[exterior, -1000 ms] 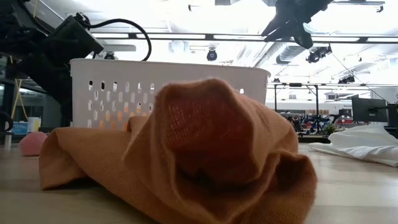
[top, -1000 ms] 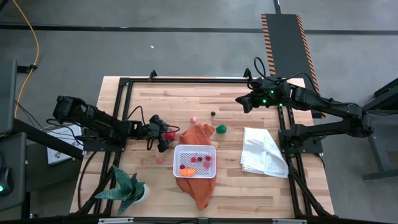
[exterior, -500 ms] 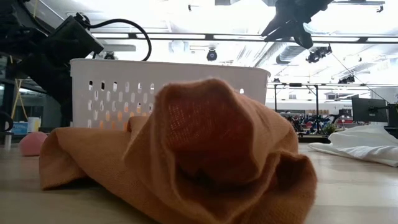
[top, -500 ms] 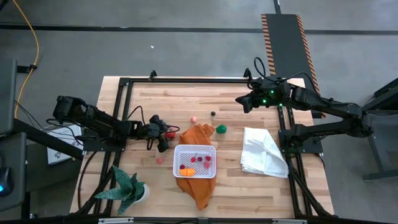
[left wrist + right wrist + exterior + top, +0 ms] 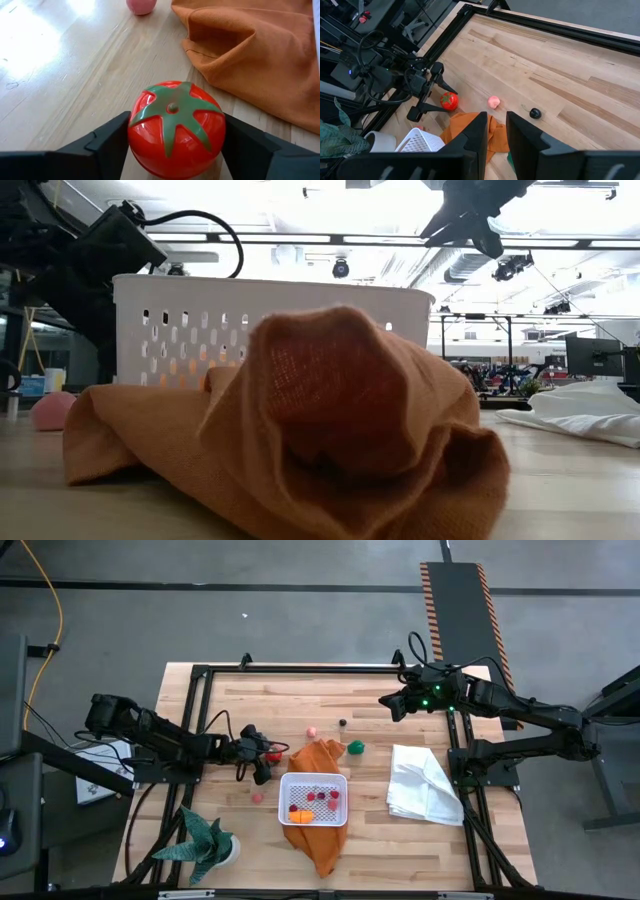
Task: Pick and placing Produce into tupperware
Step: Put the red tomato into the white basket
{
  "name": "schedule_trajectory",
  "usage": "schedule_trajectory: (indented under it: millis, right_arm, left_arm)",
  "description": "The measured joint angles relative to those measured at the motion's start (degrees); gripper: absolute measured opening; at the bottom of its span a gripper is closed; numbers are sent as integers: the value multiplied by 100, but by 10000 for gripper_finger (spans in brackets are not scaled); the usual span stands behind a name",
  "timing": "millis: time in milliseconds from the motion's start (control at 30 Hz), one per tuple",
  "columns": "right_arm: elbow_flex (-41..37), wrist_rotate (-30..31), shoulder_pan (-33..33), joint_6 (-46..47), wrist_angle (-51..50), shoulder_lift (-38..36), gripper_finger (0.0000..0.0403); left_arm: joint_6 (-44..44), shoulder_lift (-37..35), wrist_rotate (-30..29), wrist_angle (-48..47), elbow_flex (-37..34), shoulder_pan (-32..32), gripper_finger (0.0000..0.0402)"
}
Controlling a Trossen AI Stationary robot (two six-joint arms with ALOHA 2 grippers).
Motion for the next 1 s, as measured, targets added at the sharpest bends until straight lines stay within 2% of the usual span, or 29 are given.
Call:
schedule_trajectory:
  millis: [1000]
  right_arm:
    - [0, 0, -2, 0, 0, 0, 62]
  left_arm:
    - [44, -15, 124, 259, 87, 0, 275]
